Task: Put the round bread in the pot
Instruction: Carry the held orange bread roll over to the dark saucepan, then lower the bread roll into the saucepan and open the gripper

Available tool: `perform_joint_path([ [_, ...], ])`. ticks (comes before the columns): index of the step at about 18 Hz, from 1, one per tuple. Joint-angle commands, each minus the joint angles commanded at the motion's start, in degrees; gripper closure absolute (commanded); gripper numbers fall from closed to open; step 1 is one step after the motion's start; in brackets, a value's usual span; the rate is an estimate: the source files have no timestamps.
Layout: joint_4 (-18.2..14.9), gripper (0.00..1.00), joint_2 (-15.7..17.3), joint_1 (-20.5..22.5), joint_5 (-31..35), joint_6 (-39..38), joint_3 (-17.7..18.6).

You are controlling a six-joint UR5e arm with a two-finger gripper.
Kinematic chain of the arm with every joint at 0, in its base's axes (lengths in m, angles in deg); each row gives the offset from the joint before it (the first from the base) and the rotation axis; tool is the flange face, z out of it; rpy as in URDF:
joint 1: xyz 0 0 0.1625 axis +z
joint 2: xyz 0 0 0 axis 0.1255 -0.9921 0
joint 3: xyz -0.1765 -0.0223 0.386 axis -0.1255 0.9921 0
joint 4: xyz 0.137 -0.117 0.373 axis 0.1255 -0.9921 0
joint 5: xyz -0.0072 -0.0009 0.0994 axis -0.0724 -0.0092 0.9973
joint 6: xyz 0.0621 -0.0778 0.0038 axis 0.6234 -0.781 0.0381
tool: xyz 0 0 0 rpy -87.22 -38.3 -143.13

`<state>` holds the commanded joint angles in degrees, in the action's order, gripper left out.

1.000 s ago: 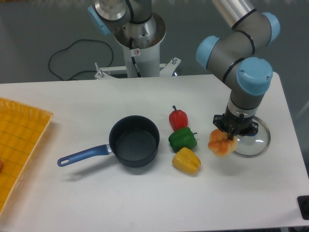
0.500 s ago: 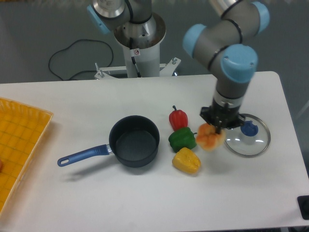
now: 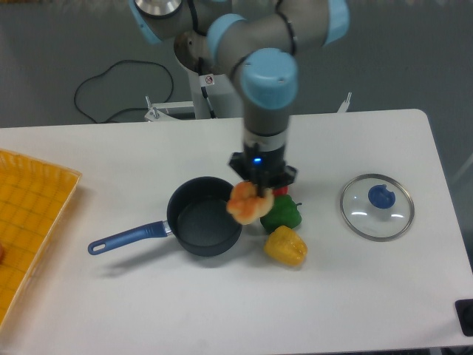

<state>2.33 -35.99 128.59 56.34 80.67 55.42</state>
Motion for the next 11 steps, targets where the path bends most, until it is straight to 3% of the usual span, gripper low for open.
perform_joint_path([
  [6, 5.4, 1.0, 0.0, -2.9, 2.8, -1.1, 5.9],
  [11, 5.4, 0.98, -0.2, -3.0, 3.8, -1.1, 7.3],
])
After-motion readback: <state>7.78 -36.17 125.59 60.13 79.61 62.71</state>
